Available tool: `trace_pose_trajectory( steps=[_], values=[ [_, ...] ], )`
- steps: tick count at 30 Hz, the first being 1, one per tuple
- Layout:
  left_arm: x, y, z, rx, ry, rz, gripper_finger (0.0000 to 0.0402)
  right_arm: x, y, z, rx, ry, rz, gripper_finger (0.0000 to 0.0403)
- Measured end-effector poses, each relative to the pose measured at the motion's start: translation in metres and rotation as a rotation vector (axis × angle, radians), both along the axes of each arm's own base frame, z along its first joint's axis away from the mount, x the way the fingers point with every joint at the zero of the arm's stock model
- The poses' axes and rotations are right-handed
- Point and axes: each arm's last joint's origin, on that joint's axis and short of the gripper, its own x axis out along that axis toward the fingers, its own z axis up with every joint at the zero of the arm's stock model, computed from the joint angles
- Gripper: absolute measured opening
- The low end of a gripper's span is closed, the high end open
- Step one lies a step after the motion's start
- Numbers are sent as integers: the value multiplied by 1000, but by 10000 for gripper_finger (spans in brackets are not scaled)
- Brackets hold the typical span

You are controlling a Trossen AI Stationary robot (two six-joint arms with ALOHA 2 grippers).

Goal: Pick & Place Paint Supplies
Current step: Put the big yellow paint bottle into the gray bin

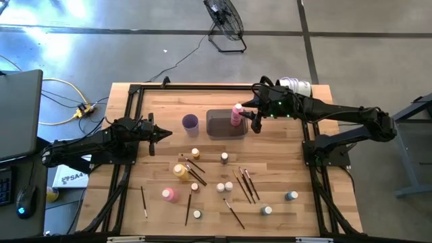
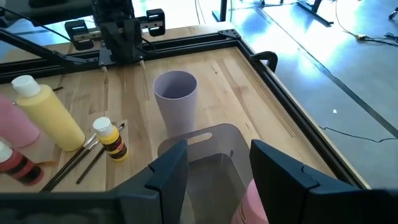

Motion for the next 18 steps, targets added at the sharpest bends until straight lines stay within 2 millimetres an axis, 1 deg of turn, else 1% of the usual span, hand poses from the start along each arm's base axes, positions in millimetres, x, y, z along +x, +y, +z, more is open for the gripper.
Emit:
trace_pose_trajectory(
  steps=[18],
  values=[
    [0,0,1,0,-12,-2,0,0,0,0,20,-5,-8,165]
  ],
)
